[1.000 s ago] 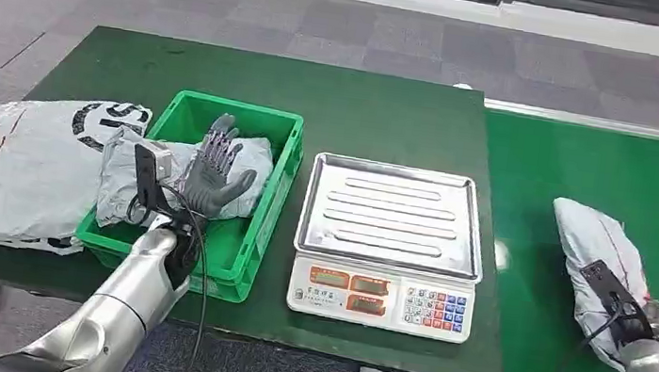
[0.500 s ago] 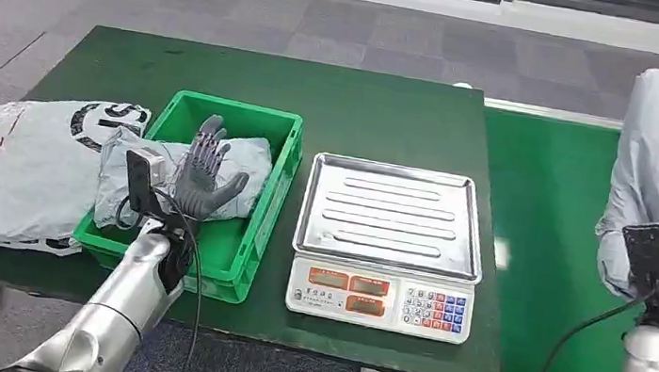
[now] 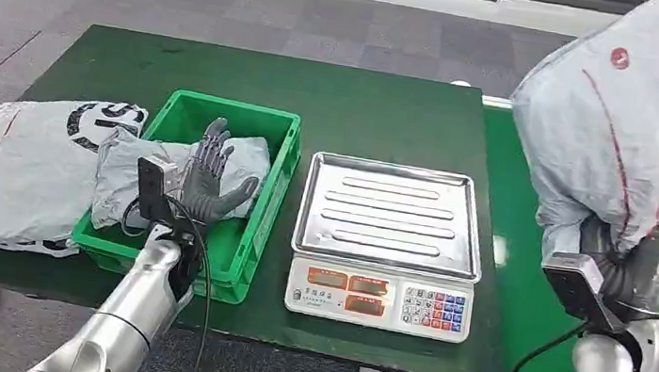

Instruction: Moved the parcel from conveyor to table for the left to box.

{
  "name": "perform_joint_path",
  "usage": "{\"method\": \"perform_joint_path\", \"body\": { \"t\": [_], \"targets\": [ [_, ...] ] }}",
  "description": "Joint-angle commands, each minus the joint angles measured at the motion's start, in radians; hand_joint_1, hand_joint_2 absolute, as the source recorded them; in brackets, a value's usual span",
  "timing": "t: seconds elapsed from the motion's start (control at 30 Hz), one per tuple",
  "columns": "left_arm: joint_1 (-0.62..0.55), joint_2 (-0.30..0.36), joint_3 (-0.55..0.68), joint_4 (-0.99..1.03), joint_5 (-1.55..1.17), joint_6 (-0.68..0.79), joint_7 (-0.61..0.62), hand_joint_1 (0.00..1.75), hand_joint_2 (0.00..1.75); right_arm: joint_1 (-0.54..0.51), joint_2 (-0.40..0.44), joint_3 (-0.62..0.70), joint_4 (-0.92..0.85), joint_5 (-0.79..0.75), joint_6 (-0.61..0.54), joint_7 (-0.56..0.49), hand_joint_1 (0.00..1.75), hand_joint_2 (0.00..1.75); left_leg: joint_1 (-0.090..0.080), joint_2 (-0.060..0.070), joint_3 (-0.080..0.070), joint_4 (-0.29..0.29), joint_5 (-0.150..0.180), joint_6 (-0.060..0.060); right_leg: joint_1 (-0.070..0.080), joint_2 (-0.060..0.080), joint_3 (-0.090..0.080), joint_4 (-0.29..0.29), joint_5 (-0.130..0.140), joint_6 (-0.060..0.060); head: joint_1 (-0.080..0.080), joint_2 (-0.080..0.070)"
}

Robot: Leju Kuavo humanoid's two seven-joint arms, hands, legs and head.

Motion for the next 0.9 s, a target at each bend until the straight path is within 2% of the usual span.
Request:
{"method": "perform_joint_path", "body": {
  "t": [0.03,0.57,0.6,0.67,0.7,0.77,0.83,0.87,0.9],
  "targets": [
    [-0.010,0.016,-0.034,0.022,-0.003,0.005,0.003,0.00,1.75,-0.052,0.034,0.100,0.021,0.000,-0.001,0.007,1.75,1.75,0.002,0.004,0.000,0.000,-0.001,-0.004,0.001,0.004,0.000,-0.001,0.001,0.000,0.000,0.000],
    [-0.010,0.016,-0.034,0.022,-0.003,0.005,0.003,0.00,1.75,-0.052,0.034,0.100,0.021,0.000,-0.001,0.007,1.75,1.75,0.002,0.003,-0.001,0.000,-0.001,-0.004,0.001,0.004,-0.001,-0.002,0.001,0.000,0.000,0.000],
    [-0.008,0.021,-0.043,0.016,-0.003,0.014,0.003,0.00,1.75,-0.070,-0.009,0.147,0.058,0.048,0.056,0.027,1.75,1.75,0.001,0.003,-0.001,0.000,-0.001,-0.003,0.001,0.003,-0.001,-0.001,0.001,0.000,0.000,0.000],
    [-0.011,0.024,-0.067,0.010,0.002,0.027,0.003,0.00,1.75,-0.250,-0.049,0.350,0.270,0.322,0.279,0.209,1.75,1.75,0.001,0.006,-0.001,0.000,-0.001,-0.003,0.001,0.007,-0.002,-0.001,0.002,0.000,0.000,0.000],
    [-0.017,0.025,-0.076,0.021,0.003,0.022,0.003,0.00,1.75,-0.347,-0.045,0.437,0.383,0.408,0.379,0.285,1.75,1.75,0.000,0.008,-0.002,0.001,-0.002,-0.002,0.000,0.008,-0.003,0.000,0.002,0.000,0.000,0.000],
    [-0.035,0.017,-0.086,0.049,0.012,0.019,0.003,0.00,1.75,-0.502,-0.017,0.573,0.584,0.464,0.464,0.303,1.75,1.75,0.002,0.018,-0.002,0.001,-0.002,-0.004,0.002,0.019,-0.005,-0.001,0.006,0.000,0.000,0.000],
    [-0.041,0.010,-0.092,0.060,0.013,0.025,0.003,0.00,1.75,-0.565,-0.003,0.625,0.676,0.463,0.479,0.295,1.75,1.75,0.001,0.019,-0.003,0.001,-0.001,-0.004,0.002,0.021,-0.007,0.000,0.008,-0.002,0.000,0.000],
    [-0.048,-0.001,-0.101,0.073,0.012,0.036,0.003,0.00,1.75,-0.615,0.012,0.681,0.742,0.444,0.540,0.276,1.75,1.75,0.002,0.025,-0.003,0.001,0.000,-0.005,0.002,0.027,-0.010,-0.001,0.010,-0.002,0.000,0.000],
    [-0.050,-0.004,-0.109,0.076,0.012,0.046,0.003,0.00,1.75,-0.635,0.019,0.710,0.770,0.423,0.590,0.276,1.75,1.75,0.001,0.021,-0.005,0.001,0.002,-0.004,0.001,0.022,-0.012,0.000,0.011,-0.002,0.000,0.000]
  ]
}}
